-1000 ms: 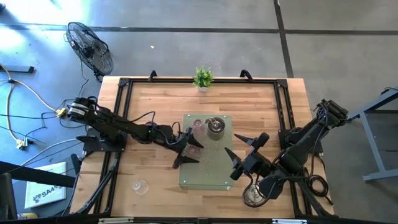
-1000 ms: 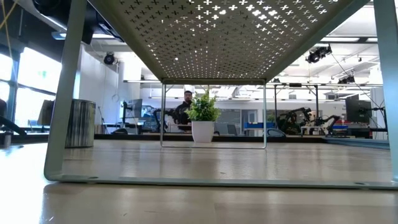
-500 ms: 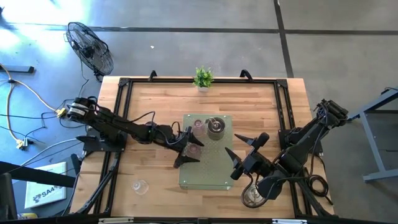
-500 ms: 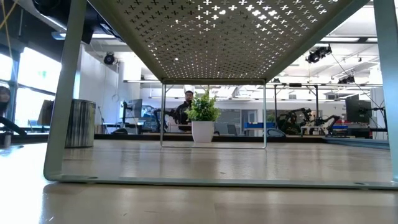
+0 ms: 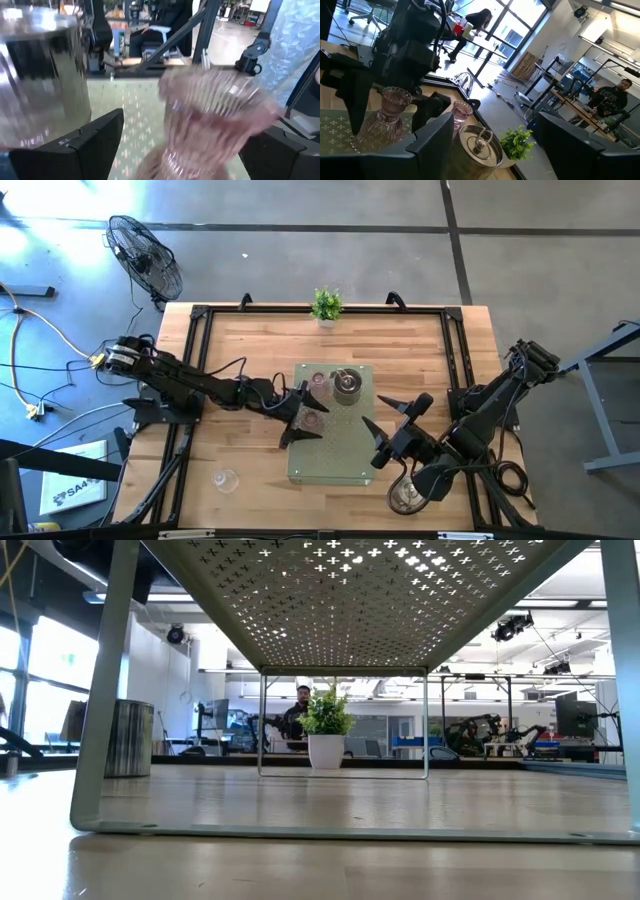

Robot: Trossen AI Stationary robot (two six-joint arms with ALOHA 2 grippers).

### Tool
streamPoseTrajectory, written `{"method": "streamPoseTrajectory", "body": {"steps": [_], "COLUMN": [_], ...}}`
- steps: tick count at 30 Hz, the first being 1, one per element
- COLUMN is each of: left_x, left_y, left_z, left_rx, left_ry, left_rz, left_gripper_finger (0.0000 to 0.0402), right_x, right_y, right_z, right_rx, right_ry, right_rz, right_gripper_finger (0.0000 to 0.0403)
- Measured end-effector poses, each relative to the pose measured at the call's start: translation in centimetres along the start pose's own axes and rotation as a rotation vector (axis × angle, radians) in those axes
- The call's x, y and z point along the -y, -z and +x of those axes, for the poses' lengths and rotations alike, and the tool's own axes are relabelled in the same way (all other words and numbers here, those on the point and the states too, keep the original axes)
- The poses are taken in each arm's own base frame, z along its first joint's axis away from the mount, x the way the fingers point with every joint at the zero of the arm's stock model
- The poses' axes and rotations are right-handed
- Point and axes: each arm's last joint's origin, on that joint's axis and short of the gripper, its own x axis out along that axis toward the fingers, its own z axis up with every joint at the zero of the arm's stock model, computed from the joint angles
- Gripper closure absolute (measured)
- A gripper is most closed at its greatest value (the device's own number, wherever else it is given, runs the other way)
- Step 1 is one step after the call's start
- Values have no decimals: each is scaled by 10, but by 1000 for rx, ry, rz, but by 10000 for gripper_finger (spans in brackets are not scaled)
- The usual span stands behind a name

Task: Pick & Place candle stick holders
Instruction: Put the pink transparent candle holder on the shelf, then put the top silver scented candle on the shelf

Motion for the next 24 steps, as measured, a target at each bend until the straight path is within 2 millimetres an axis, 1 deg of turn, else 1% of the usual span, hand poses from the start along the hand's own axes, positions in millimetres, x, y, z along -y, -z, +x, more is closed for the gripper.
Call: {"method": "streamPoseTrajectory", "body": {"steps": [4, 12, 17, 24], "left_x": [1, 5, 8, 15], "left_y": [-8, -33, -52, -74], "left_z": [-4, -20, -34, -54], "left_rx": [27, 121, 195, 279], "left_ry": [5, 12, 17, 102], "left_rz": [17, 59, 91, 100], "left_gripper_finger": [55, 55, 55, 55], "right_x": [0, 0, 0, 0], "right_y": [0, 0, 0, 1], "right_z": [0, 0, 0, 0], "right_rx": [-1, -1, 0, -2], "right_ry": [0, 0, 0, 0], "right_rz": [0, 0, 0, -7], "right_gripper_finger": [126, 126, 126, 126]}}
